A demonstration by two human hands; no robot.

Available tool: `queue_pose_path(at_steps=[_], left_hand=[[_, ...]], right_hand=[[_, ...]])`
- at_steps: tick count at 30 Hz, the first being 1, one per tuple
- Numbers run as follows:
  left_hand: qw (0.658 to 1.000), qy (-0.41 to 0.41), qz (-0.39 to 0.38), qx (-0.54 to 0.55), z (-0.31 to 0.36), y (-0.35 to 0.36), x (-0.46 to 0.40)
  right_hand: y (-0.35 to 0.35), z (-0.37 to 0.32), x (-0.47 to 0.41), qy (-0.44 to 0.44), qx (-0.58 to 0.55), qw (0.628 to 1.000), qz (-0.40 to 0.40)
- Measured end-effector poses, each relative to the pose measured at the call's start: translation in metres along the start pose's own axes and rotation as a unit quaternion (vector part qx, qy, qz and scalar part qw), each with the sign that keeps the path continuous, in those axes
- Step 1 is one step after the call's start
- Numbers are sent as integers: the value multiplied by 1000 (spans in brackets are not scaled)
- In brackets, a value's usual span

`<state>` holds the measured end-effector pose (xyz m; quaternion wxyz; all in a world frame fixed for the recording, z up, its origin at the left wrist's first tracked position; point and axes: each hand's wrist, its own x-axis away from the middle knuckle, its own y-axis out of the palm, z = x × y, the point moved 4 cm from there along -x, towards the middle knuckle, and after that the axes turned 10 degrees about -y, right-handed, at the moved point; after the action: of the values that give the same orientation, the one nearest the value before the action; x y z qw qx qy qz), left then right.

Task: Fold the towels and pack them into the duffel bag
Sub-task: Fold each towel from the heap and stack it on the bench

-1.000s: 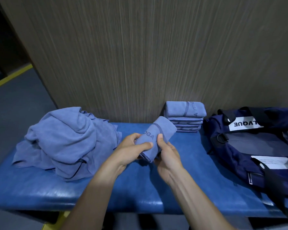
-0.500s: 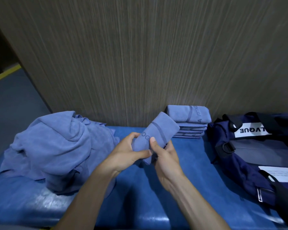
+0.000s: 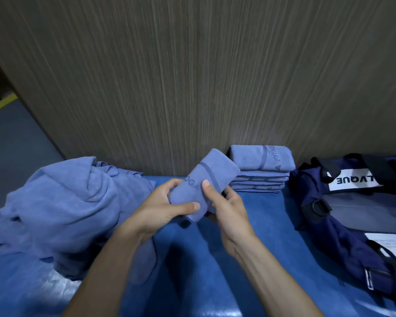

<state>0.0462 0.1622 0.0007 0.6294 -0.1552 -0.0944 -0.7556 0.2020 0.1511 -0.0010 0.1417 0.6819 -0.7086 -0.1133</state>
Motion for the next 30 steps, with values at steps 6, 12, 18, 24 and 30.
queue_pose_path(at_steps=[6, 12, 18, 24, 30], left_hand=[[995, -58, -32, 68, -2, -11, -9], [984, -87, 114, 105, -7, -21, -32], [976, -125, 131, 118, -22, -19, -51], [968, -50, 241, 50, -22, -26, -65], [971, 2, 236, 28, -27, -24, -79]], right_hand=[[-16, 0, -14, 70, -55, 995, 51], [-20, 13, -24, 138, -45, 987, 66], [-19, 21, -36, 162, -62, 981, 83], [-14, 29, -42, 222, -35, 972, 73], [-17, 32, -49, 195, -25, 976, 93]])
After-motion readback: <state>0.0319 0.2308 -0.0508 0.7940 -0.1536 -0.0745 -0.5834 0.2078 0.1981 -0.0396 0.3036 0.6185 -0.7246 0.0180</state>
